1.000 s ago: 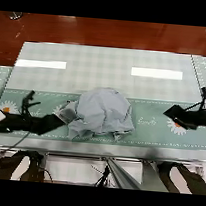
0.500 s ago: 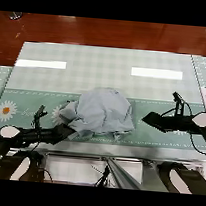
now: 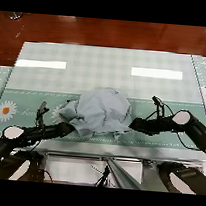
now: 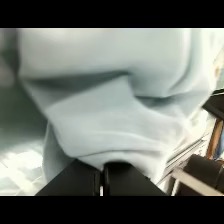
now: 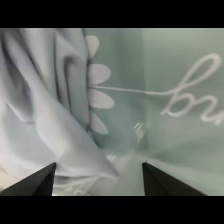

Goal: Fold the shirts.

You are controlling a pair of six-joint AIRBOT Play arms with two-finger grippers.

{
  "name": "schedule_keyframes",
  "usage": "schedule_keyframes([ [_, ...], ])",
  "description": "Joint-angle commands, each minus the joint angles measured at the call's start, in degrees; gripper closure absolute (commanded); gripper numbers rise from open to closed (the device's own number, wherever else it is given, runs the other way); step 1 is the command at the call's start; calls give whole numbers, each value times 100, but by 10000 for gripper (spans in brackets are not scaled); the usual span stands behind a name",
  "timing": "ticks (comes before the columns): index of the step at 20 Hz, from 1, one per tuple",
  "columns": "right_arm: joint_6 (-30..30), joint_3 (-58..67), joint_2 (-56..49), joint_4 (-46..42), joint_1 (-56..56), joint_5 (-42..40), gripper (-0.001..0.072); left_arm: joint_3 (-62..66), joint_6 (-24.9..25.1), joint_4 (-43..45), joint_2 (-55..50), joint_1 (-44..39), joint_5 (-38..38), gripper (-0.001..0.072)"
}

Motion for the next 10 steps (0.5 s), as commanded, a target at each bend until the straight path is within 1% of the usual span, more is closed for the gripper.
schedule_keyframes([
  [1, -238, -2, -393, 619, 308, -492, 90, 74, 81, -127, 4, -72, 131, 686],
  [2, -380, -2, -479, 855, 308, -573, 115, 74, 83, -125, 4, -72, 131, 686],
  [3, -566, 0, -544, 1078, 308, -610, 248, 74, 83, -125, 4, -72, 131, 686],
  [4, -780, 2, -577, 1244, 308, -634, 406, 74, 81, -125, 4, -72, 131, 686],
  [5, -951, 9, -577, 1335, 308, -654, 610, 74, 81, -125, 4, -72, 133, 686],
  [6, -1163, 83, -573, 1397, 306, -616, 690, 105, 81, -122, 4, -72, 133, 687],
  [8, -1255, 614, -573, 1156, 280, -245, 691, 474, 83, -114, 4, -72, 131, 687],
  [9, -1211, 1091, -573, 874, 227, 28, 691, 879, 85, -66, 4, -70, 140, 687],
  [10, -1045, 1744, -573, 490, 125, 345, 691, 1384, 81, 79, 4, -70, 175, 687],
])
